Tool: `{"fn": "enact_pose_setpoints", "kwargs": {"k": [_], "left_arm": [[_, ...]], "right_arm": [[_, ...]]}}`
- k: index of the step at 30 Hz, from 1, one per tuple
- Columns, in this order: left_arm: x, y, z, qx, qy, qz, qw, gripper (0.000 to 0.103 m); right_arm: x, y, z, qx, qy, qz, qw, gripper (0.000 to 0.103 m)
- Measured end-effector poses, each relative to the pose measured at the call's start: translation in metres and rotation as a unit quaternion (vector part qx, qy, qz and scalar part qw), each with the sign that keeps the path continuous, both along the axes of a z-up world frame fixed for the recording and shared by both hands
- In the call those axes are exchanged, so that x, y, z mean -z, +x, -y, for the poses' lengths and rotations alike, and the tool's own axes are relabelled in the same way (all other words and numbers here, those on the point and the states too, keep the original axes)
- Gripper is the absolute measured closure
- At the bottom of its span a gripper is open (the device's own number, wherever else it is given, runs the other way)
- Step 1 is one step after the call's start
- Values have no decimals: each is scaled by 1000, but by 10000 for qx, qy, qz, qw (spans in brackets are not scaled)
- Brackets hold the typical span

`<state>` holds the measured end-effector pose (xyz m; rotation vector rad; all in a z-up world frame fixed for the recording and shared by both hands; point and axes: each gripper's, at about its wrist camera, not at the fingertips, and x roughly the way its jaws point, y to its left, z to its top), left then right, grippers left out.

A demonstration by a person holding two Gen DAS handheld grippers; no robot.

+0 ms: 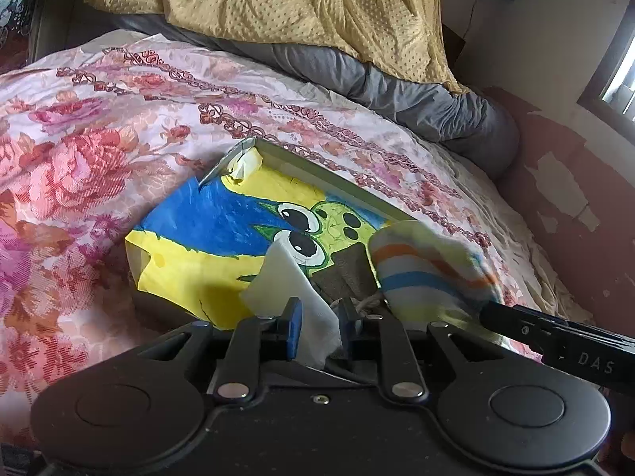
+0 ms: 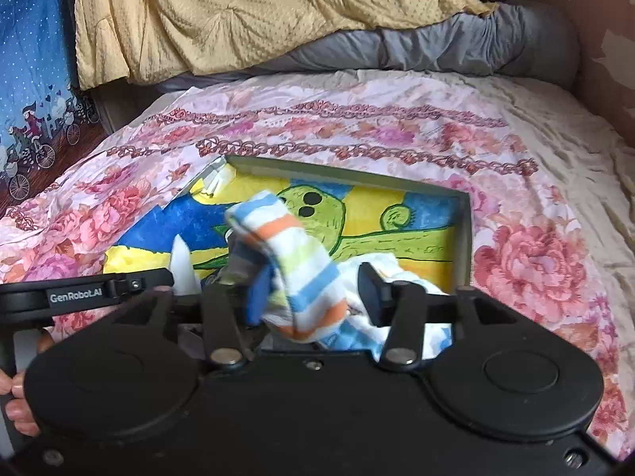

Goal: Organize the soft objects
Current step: 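Lower both items into the tray and open both tools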

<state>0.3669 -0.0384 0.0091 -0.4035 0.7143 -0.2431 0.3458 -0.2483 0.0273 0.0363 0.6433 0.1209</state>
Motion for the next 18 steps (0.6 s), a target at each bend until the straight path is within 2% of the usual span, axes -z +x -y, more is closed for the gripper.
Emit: {"fn": "enact_pose_setpoints", "kwargs": {"k": [4,7,15,18], "left_arm": [[-8,-7,-1,-10,42,27,10000,79],[-15,-16,-3,-85,97,96,9999,78],[-41,-57,-11,-247,299,583,9975,58],[-51,-73,-17,-297,334,751,9962,49]], "right_arm": [[-5,-10,3,30,2,41,10000,57],[-10,-19,4,16,31,65,10000,45],[-31,-58,5,-277,226,441,9984,16],[-40,-78,2,-403,255,600,9971,13]]}}
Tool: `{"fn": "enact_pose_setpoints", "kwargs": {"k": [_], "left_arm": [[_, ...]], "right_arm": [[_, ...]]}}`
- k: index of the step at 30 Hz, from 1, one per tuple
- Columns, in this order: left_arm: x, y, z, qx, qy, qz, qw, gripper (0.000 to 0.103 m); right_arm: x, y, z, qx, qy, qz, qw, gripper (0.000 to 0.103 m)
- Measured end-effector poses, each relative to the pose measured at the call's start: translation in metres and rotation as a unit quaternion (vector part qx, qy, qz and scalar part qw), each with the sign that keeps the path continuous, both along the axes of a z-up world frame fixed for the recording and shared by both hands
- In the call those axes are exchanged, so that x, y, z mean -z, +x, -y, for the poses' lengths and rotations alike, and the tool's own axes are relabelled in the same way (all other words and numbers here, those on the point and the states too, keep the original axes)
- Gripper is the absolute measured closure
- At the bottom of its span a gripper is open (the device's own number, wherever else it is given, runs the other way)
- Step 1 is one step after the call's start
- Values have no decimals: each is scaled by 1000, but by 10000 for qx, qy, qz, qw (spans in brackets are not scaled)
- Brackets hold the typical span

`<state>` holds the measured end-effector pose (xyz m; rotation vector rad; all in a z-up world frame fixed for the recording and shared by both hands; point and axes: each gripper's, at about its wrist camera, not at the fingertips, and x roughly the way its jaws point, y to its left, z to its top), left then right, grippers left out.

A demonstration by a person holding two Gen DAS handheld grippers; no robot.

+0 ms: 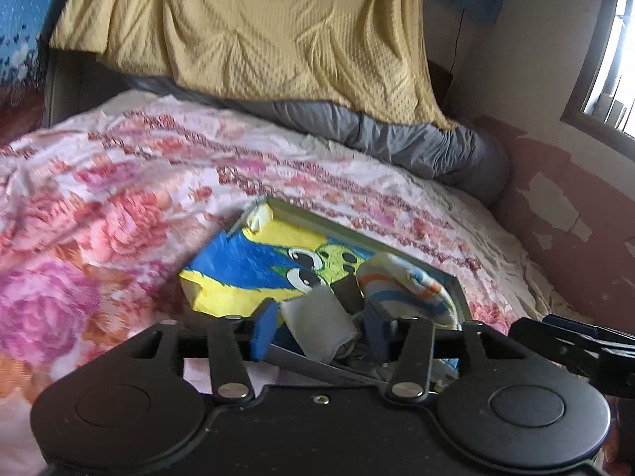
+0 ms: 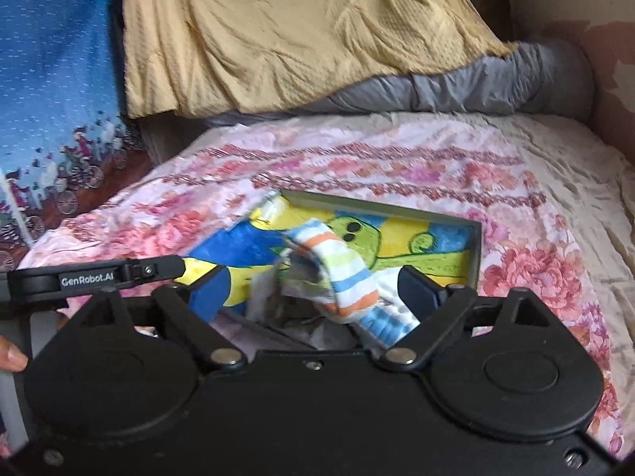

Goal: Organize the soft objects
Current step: 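Lower both items into the tray and open both tools, then withdraw both open tools from the tray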

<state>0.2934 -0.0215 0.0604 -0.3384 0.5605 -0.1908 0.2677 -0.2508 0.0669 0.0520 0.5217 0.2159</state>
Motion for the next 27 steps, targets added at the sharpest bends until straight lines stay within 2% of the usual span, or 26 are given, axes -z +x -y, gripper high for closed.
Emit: {"fn": "enact_pose_setpoints", "kwargs": {"k": [8,19,27], "left_arm": [[-28,-47,-14,-28,78,335,9994,34],[-57,-120,-24,0,361,808,9961,10],[-65,-172,-25,117,473,1116,9926,5]], "right_arm": [[-28,-52,-9,-244,45,312,9992,1],[-45,-139,-20,-255,367,872,9952,1],[-44,-202,-31,-231,594,1226,9904,0]]}}
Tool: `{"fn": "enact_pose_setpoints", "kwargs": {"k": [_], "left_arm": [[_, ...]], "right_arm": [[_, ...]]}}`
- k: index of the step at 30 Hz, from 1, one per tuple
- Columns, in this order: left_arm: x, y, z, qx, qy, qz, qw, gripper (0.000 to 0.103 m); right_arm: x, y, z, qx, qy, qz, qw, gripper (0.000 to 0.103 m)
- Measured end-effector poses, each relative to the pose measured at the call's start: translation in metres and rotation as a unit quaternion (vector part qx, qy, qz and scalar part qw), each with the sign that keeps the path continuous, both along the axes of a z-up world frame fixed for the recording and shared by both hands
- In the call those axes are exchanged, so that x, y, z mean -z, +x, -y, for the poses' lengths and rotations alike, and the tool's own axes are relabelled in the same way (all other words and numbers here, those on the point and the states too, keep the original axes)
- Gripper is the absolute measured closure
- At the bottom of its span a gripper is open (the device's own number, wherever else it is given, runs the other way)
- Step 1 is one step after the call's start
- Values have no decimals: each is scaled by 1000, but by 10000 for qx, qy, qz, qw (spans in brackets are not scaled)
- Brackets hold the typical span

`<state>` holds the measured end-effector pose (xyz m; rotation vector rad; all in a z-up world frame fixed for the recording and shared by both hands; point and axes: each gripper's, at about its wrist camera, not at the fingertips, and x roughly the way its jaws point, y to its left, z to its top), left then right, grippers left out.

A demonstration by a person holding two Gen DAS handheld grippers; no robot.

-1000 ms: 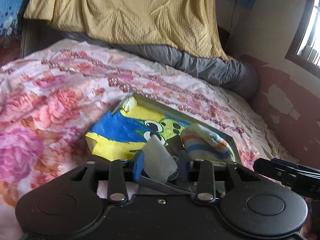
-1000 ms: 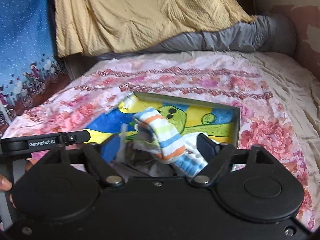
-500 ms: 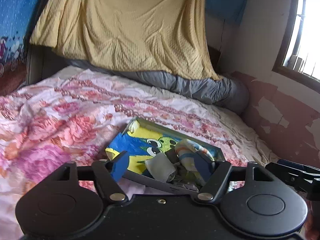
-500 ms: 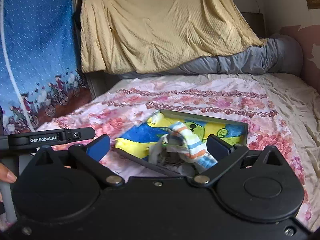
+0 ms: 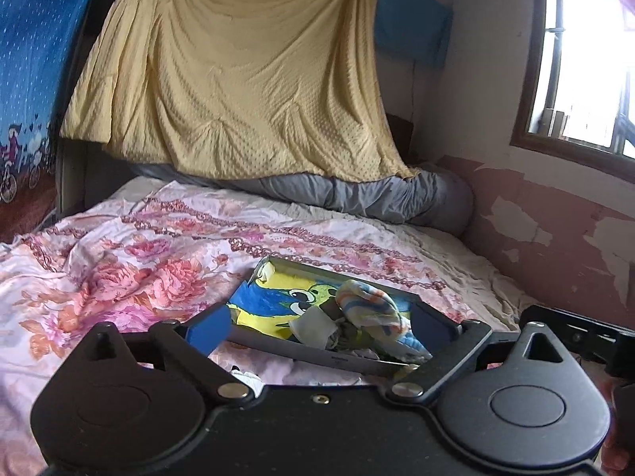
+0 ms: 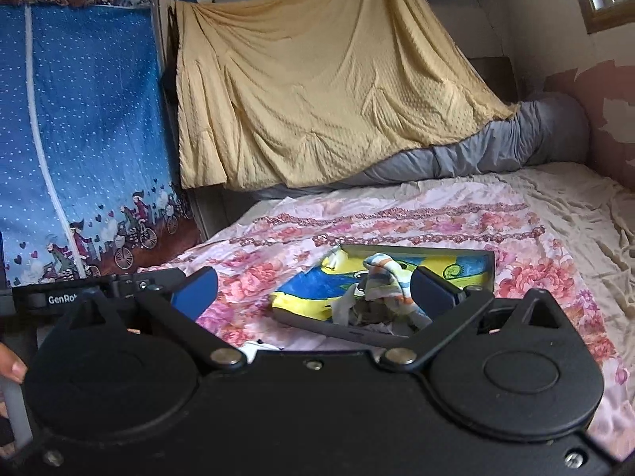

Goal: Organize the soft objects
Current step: 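Withdraw both open tools from the tray, then move both open tools toward the white fluffy cloth beside the milk carton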

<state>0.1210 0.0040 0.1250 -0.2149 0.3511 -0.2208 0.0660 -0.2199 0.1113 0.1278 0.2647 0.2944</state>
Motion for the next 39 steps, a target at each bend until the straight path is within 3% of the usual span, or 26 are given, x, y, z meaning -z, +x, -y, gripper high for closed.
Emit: {"fn": "enact_pose_setpoints", "kwargs": {"k": [13,21,29,39], "left_arm": [[11,-75,-11,68,198,373,9991,1],[30,-99,-28,10,100,284,9995,1],[54,-111,-38,-22,145,177,9997,1],[75,-109,-46,8,82,-101,9999,1]], "right_arm": [[7,-93,-29,249,-82,288,9992,0],[31,-123,-38,496,-65,335,9982,0],[59,-120,-41,666,105,112,9977,0],[86,-116,-49,801,-106,-101,9967,0]]}}
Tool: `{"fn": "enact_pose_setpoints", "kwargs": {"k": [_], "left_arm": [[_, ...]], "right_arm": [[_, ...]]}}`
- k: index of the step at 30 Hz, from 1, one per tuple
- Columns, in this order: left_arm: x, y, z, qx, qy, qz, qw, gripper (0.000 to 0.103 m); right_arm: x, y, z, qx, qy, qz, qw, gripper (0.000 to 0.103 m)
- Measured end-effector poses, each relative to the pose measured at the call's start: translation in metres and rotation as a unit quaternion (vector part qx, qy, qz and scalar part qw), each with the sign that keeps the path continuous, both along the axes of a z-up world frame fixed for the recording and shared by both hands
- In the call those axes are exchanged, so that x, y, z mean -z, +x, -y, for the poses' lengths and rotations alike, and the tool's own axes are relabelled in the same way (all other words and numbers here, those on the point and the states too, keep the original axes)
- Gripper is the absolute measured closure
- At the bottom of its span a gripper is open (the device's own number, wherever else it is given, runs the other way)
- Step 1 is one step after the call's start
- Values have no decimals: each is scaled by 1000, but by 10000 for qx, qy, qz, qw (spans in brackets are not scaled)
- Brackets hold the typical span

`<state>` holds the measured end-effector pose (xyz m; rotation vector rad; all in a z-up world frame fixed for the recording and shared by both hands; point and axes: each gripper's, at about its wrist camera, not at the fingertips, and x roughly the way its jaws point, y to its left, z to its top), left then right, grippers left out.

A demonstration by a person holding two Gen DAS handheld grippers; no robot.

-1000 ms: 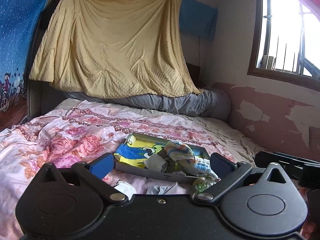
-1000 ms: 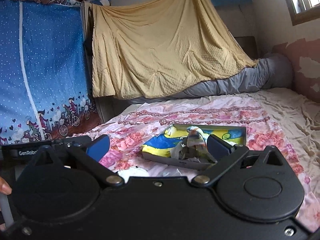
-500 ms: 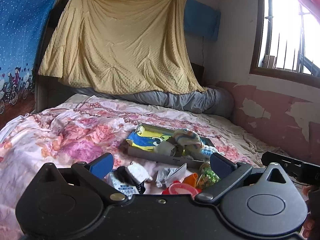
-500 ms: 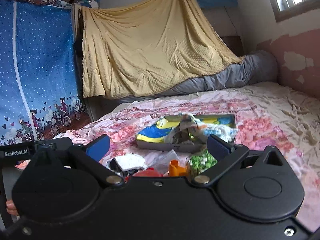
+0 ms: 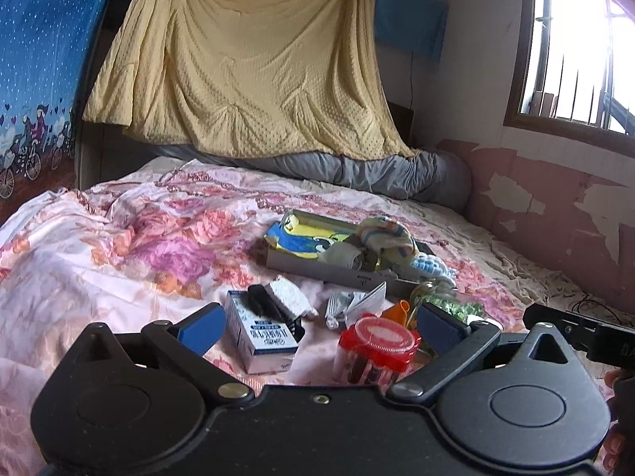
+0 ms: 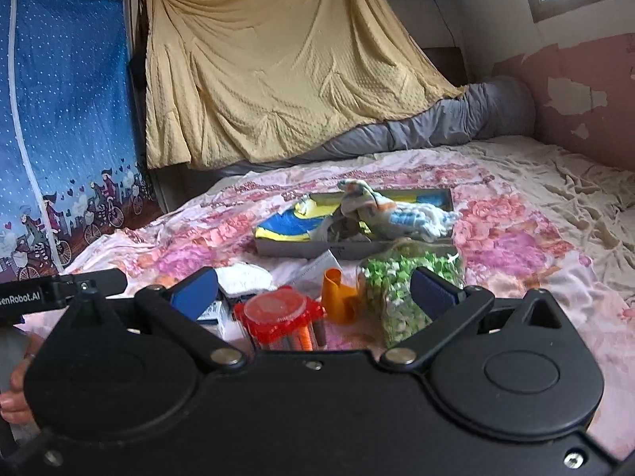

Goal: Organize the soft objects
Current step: 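Move both open tools toward the white fluffy cloth beside the milk carton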

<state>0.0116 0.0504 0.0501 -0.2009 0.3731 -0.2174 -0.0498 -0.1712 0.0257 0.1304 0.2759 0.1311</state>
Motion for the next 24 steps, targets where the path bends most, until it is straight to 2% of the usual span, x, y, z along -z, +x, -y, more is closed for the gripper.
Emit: {"fn": "enact_pose_setpoints", "kwargs": {"k": [24], "left_arm": [[26,-6,7,228,492,-343,9979,1]], "right_arm": [[33,6,-24,-205,-500,-482,9974,0]]}}
